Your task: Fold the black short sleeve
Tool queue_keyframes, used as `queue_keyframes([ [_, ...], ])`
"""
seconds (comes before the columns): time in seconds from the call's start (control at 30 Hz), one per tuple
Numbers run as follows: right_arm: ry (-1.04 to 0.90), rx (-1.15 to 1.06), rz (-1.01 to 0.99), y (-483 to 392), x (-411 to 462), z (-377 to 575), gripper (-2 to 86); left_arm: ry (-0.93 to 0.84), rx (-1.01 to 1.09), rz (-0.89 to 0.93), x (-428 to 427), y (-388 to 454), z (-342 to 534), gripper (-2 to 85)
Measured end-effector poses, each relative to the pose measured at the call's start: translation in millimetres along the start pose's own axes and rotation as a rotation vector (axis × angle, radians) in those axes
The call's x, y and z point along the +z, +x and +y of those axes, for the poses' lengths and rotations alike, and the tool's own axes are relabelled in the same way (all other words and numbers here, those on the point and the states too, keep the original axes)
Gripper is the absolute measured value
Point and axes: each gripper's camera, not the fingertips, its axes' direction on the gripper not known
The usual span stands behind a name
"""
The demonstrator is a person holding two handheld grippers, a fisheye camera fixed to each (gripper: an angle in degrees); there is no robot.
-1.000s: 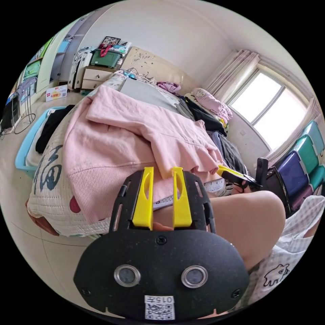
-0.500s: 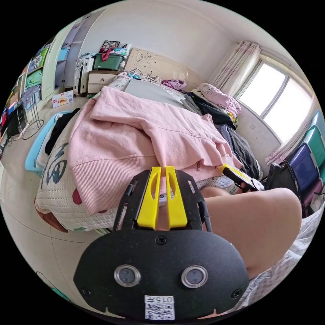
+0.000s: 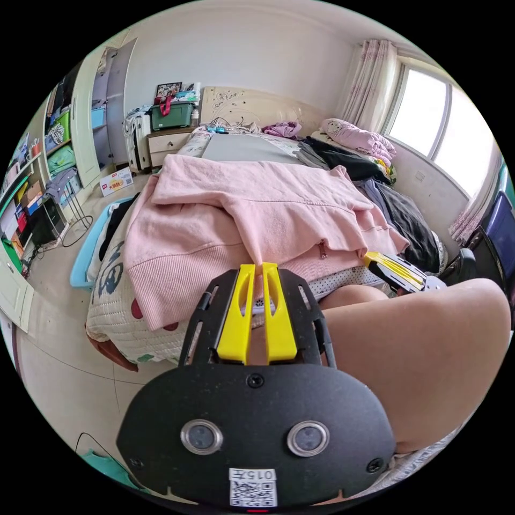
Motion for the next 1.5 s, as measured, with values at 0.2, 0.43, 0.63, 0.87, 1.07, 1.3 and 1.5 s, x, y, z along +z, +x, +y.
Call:
queue_keyframes([
  [0.2, -0.003, -0.029, 0.038, -4, 0, 3, -0.4, 0.006, -0.004, 0.016, -5, 3, 6, 0.5],
  [0.43, 0.122, -0.002, 0.067, 16, -44, -9, -0.6, 0.043, -0.02, 0.071, -26, -4, 2, 0.3],
  [0.63, 0.261, 0.146, -0.016, 82, -94, -42, -0.2, 0.21, -0.03, 0.193, -66, -11, -19, 0.4],
  [0.87, 0.191, 0.041, -0.206, 132, -90, -45, 7.4, 0.148, 0.063, 0.214, -55, -12, -19, 3.9],
  [1.07, 0.064, -0.126, -0.229, 148, -63, -56, 8.8, 0.061, 0.176, 0.098, -49, -39, -12, 8.9],
  [1.3, -0.106, 0.04, -0.694, 165, -10, -89, 7.2, 0.009, 0.099, 0.423, -19, -62, -44, 12.4],
  [1.5, -0.181, 0.057, -0.713, 151, 10, -101, 5.7, 0.005, 0.053, 0.525, 27, -52, -63, 5.3],
])
